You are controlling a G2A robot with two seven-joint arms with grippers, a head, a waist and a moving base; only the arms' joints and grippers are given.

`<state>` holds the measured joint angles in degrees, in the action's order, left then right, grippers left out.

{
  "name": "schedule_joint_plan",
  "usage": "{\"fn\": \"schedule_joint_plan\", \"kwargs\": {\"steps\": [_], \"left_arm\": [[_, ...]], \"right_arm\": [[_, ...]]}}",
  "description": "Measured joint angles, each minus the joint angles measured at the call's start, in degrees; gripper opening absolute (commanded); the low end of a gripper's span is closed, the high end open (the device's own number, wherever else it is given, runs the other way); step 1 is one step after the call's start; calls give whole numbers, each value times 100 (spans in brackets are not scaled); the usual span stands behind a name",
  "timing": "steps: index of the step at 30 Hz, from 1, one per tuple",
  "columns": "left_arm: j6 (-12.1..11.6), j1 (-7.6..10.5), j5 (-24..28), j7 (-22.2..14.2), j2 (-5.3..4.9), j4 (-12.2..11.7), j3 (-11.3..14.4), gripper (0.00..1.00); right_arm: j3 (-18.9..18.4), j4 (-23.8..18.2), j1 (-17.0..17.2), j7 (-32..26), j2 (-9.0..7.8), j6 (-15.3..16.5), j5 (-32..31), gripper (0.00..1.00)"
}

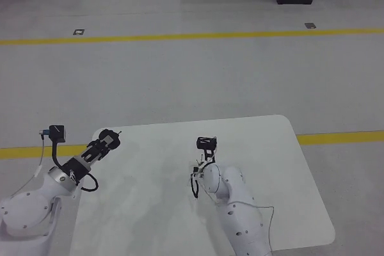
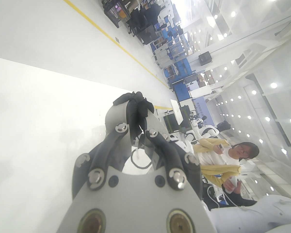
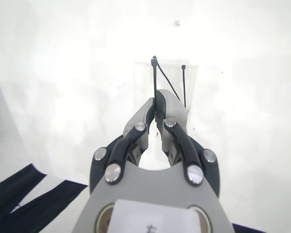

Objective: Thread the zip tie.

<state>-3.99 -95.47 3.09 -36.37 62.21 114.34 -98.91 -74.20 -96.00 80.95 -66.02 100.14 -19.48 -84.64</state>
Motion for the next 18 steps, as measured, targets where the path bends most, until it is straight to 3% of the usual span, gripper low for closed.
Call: {"fn": "schedule_joint_plan", "kwargs": {"steps": [2,6,10,18], "left_arm": [[0,0,0,0,0,0,0,0],[0,0,0,0,0,0,0,0],[0,0,0,0,0,0,0,0],[0,0,0,0,0,0,0,0]], "right_arm": [[-137,-356,173,155,-52,68,396,0],[-662,-1022,584,621,-132,716,1658,0],[-1113,-1063,643,756,-186,1428,2877,0],[-1107,-1057,639,752,-185,1396,2872,0]]}}
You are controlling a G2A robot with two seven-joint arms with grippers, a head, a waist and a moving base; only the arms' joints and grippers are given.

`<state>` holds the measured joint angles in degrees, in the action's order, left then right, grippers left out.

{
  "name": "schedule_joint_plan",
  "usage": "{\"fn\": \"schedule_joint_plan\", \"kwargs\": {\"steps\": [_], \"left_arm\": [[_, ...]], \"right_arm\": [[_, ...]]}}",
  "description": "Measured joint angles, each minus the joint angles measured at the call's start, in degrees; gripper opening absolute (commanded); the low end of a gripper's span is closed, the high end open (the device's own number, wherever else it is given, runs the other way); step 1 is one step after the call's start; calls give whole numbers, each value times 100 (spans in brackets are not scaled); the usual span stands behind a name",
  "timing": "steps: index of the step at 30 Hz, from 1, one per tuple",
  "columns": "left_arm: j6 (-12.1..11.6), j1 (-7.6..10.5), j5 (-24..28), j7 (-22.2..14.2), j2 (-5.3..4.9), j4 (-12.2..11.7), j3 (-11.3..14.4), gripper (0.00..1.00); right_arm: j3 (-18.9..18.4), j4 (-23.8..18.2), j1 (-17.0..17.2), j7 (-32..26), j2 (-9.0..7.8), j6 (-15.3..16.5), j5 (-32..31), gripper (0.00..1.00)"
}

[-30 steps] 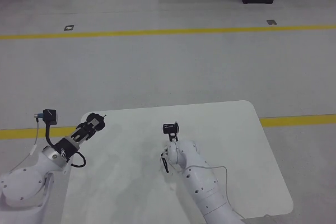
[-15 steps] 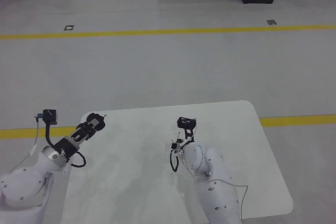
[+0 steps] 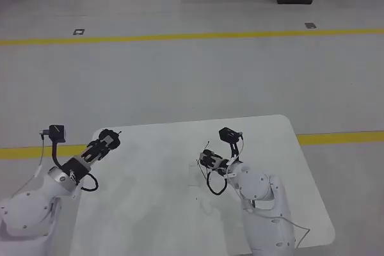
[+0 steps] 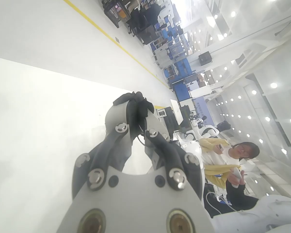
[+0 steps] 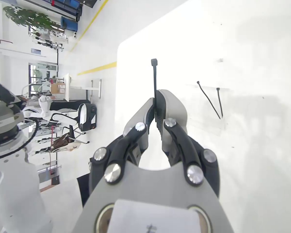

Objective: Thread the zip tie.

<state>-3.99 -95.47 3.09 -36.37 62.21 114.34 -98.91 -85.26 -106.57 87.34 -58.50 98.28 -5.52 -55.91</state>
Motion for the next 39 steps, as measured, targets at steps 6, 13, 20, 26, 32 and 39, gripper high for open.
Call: {"fn": "schedule_joint_plan", "kwargs": {"steps": [6,13,20,26,32,39], "left_arm": [[1,2,1,10,1,-2,6,0],[225,19,599,-176,7,43,108,0],[620,57,1132,-660,-4,7,367,0],[1158,187,1237,-761,-2,-47,812,0],[1314,240,1186,-732,-3,-29,924,0],[1355,244,1293,-729,6,-71,965,0]], "right_arm": [[-61,61,55,176,-15,63,94,0],[-718,387,309,954,-131,1133,1679,0],[-1213,747,411,1082,-272,2323,3207,0],[-1228,591,327,916,-446,2500,3816,0],[-1198,569,322,860,-469,2500,3845,0],[-1198,569,322,860,-469,2500,3844,0]]}}
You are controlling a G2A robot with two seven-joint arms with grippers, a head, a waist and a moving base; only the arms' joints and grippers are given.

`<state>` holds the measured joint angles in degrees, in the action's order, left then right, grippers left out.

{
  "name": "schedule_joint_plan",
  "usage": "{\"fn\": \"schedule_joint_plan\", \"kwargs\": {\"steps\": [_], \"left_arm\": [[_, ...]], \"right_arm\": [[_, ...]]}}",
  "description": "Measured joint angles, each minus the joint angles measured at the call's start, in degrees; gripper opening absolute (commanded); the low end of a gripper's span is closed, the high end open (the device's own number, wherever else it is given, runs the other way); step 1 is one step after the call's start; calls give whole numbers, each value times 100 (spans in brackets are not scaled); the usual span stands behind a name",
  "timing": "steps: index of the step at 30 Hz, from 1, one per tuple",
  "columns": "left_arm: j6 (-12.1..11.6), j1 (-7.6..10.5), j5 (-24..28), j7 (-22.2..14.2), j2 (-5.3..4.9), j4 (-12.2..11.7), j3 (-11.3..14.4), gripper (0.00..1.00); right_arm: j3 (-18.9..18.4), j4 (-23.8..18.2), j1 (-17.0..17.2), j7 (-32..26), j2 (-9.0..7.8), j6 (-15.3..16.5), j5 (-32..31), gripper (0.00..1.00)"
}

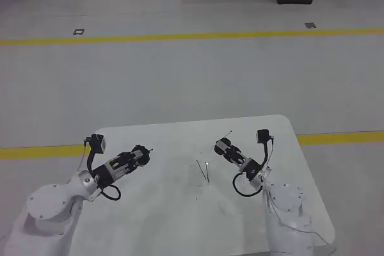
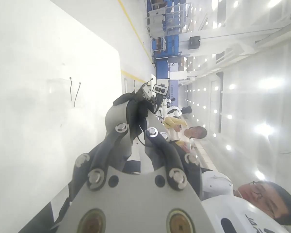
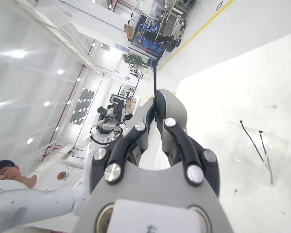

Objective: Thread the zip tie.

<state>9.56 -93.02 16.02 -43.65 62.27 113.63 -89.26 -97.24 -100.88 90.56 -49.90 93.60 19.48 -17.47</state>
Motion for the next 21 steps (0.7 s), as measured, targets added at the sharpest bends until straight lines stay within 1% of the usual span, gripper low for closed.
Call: {"fn": "schedule_joint_plan", "kwargs": {"steps": [4,5,6,8,9,11,12,15,18,20,21], "left_arm": [[83,71,489,-35,10,-117,92,0],[64,89,517,-32,10,-131,107,0],[-22,109,479,-6,8,-144,133,0],[-306,114,226,88,1,-144,184,0],[-562,93,-75,188,-5,-134,233,0],[-973,54,-600,380,-13,-113,318,0],[-1234,24,-971,524,-17,-118,378,0],[-1741,-30,-1719,859,-21,-152,529,0],[-2004,-55,-2209,1063,-20,-176,681,0],[-2053,-60,-2416,1158,-19,-197,763,0],[-2042,-61,-2445,1187,-16,-213,816,0]], "right_arm": [[53,45,-4,120,-14,-8,-25,0],[83,70,-8,175,-25,-4,-22,0],[120,94,-16,230,-41,-1,2,0],[170,118,-26,267,-69,0,60,0],[191,134,-26,288,-91,0,72,0],[221,161,-14,332,-124,0,73,0],[237,192,-8,370,-146,0,68,0],[296,275,-15,456,-200,0,47,0],[365,307,-13,544,-254,0,29,0],[414,312,-8,618,-285,0,21,0],[463,288,-8,661,-306,0,7,0]]}}
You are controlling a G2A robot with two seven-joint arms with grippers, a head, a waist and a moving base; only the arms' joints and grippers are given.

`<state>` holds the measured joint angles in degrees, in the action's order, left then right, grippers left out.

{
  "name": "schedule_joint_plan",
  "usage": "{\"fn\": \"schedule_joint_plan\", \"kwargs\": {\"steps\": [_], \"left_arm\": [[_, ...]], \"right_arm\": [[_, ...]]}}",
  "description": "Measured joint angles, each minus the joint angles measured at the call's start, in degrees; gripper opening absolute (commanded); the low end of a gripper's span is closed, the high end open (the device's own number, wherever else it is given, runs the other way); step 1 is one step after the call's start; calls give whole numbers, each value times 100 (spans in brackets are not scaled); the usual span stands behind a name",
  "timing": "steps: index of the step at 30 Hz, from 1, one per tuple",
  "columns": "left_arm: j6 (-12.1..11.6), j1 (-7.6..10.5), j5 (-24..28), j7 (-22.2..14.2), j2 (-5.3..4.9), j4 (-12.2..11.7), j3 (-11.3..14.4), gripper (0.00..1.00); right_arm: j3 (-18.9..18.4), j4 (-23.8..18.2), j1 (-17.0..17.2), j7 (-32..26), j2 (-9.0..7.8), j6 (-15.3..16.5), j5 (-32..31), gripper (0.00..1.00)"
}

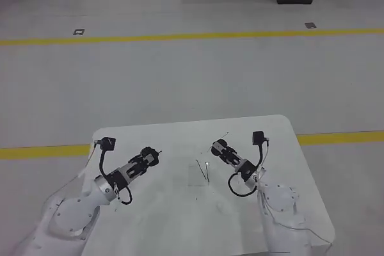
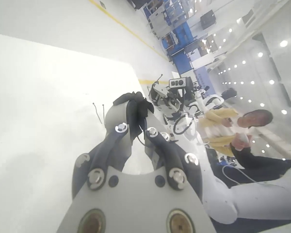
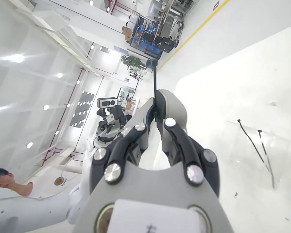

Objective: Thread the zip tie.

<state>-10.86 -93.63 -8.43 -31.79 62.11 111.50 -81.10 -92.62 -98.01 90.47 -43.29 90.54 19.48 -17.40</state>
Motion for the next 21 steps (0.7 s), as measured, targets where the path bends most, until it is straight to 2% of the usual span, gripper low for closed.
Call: {"fn": "schedule_joint_plan", "kwargs": {"steps": [3,12,17,21], "left_arm": [[53,19,-80,9,-1,-17,60,0],[76,33,-154,35,1,-18,103,0],[315,105,-707,420,42,77,531,0],[642,159,-1165,719,77,102,870,0]], "right_arm": [[120,-183,3,35,-38,0,6,0],[180,-204,7,97,-42,0,-21,0],[587,-327,48,606,-81,0,-373,0],[999,-421,78,1179,-168,0,-920,0]]}}
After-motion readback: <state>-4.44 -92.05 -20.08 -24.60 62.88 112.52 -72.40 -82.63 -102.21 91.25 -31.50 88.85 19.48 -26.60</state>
